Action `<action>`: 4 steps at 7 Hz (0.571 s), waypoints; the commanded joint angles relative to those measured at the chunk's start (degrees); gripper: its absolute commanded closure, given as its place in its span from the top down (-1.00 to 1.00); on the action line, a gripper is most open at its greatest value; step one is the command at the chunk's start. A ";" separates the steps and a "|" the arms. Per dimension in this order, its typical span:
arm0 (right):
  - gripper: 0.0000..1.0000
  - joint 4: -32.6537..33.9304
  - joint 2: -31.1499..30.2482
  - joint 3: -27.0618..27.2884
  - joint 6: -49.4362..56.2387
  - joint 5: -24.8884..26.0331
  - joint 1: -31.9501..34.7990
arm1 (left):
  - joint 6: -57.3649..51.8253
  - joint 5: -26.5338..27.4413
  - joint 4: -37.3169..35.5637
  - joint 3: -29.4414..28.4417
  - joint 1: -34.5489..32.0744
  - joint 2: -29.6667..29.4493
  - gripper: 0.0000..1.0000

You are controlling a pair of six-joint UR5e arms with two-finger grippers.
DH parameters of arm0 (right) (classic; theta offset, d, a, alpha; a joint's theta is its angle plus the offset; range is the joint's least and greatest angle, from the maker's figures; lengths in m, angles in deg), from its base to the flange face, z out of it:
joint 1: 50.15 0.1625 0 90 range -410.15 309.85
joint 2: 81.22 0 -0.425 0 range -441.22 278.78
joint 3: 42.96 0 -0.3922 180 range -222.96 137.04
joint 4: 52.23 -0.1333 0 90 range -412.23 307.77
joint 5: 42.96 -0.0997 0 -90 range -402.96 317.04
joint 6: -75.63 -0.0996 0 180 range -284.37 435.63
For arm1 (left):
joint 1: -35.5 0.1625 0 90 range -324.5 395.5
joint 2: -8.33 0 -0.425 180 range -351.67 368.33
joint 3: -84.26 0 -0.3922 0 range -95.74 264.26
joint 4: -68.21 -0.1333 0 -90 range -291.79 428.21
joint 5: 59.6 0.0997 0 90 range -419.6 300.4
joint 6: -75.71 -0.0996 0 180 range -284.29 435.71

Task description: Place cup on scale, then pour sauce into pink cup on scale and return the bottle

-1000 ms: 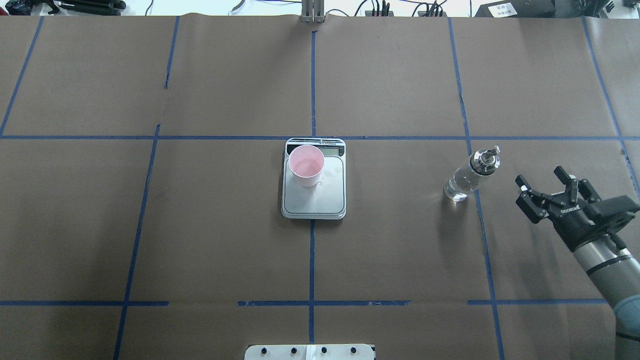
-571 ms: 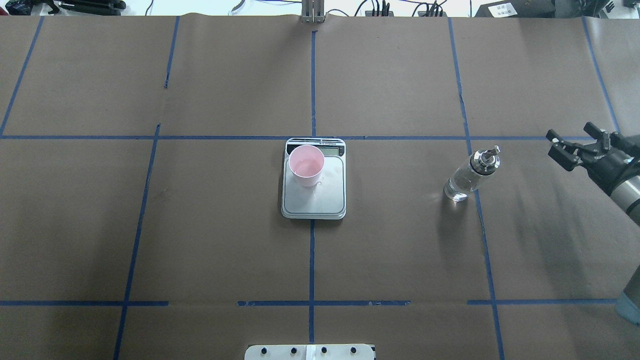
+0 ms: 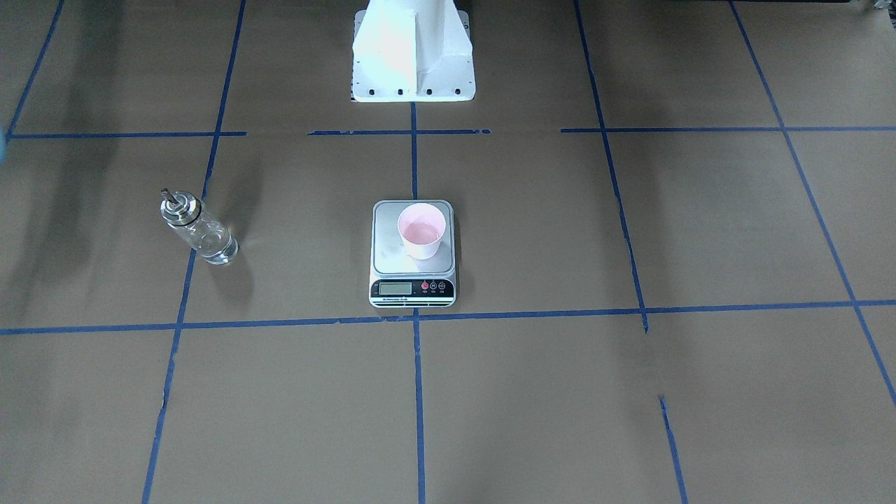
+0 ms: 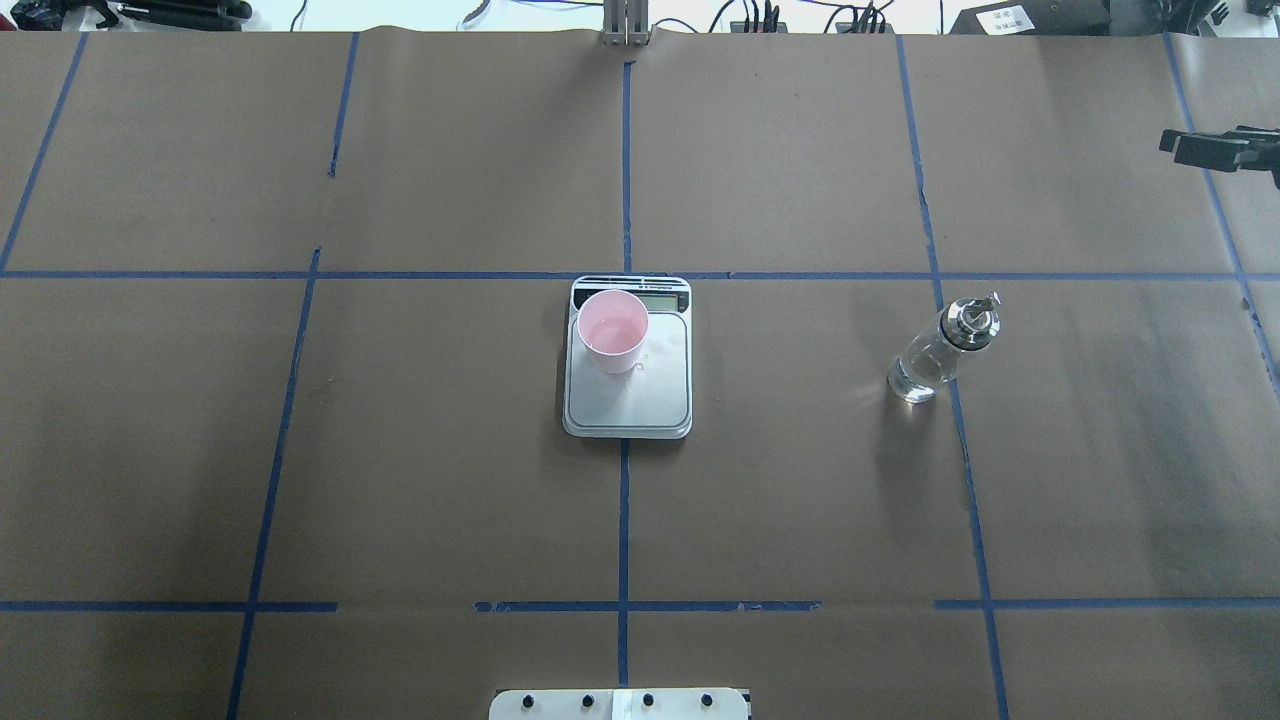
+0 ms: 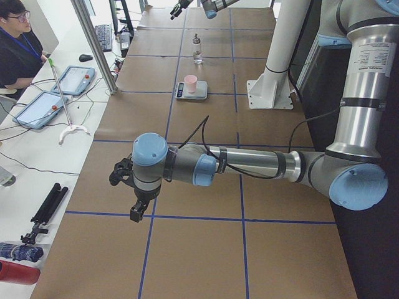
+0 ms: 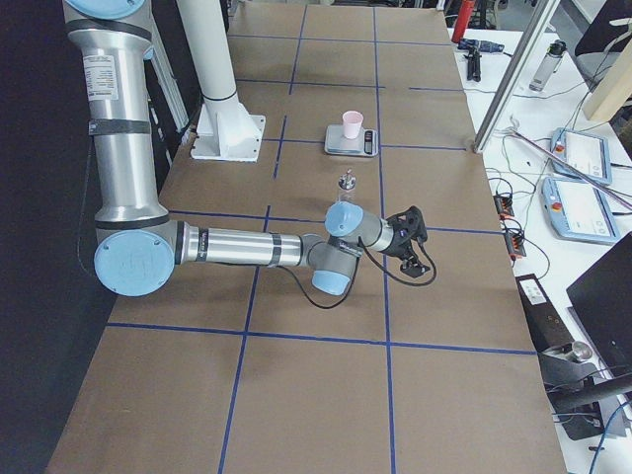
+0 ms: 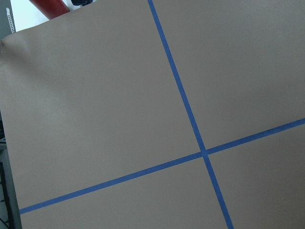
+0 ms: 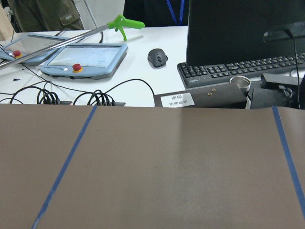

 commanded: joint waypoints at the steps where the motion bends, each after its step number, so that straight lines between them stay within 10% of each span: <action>1: 1.00 19.47 3.04 1.03 6.27 -20.04 9.53 | 0.00 0.09 0.00 -0.16 0.00 0.03 1.00; 4: 1.00 44.52 3.31 2.43 31.77 -27.82 16.93 | 0.00 0.09 0.09 -0.42 0.00 0.03 1.00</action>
